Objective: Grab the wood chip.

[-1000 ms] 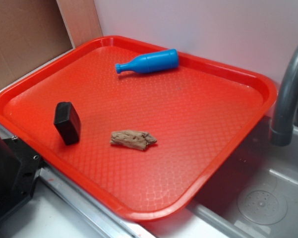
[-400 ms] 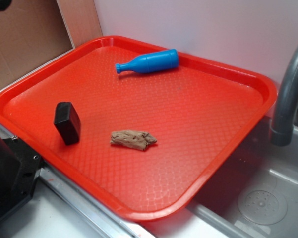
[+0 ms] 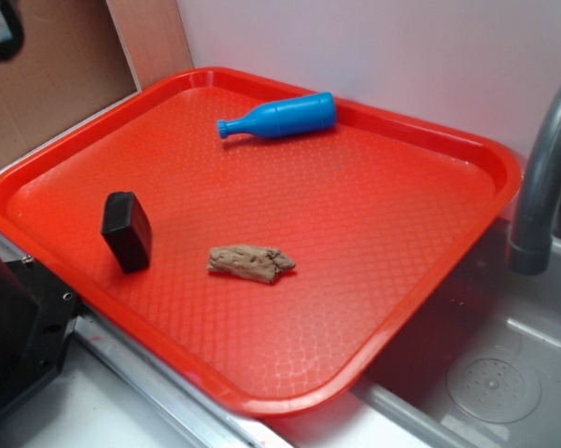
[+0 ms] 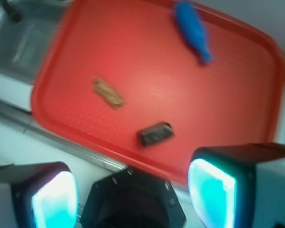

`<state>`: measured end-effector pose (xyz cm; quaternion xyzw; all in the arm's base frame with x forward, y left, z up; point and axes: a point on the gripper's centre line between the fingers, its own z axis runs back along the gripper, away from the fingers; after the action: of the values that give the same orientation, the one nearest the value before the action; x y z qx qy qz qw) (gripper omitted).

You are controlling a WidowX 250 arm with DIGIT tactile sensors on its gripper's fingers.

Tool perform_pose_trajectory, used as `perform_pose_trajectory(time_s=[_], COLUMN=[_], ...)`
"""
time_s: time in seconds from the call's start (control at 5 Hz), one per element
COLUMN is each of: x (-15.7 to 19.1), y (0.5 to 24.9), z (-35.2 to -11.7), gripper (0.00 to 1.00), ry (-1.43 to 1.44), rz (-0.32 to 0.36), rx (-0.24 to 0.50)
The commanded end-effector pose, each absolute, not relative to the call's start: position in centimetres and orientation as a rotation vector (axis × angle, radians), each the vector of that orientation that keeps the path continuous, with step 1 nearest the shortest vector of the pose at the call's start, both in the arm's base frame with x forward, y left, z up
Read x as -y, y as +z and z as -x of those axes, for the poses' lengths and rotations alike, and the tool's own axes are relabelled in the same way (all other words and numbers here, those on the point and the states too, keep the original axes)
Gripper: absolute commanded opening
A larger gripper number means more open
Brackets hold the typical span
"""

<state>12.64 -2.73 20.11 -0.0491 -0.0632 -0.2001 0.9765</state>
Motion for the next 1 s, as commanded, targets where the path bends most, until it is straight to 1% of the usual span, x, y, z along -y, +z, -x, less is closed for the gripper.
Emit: perform_pose_trajectory(time_s=[0.0,0.2,0.4,0.6,0.8], x=[4.5,5.8,7.7,8.5,9.2], y=[17.3,15.7,12.9,10.8,8.7], z=[-15.2,-15.8,-16.6,-17.2,-17.6], gripper=[1.00,1.00,1.00,1.00,1.00], ry=[-0.712,-0.841,-0.912,-0.941,-0.981], rz=[0.185,0.215,0.167,0.145,0.146], rx=[0.193,0.220,0.195,0.187,0.171])
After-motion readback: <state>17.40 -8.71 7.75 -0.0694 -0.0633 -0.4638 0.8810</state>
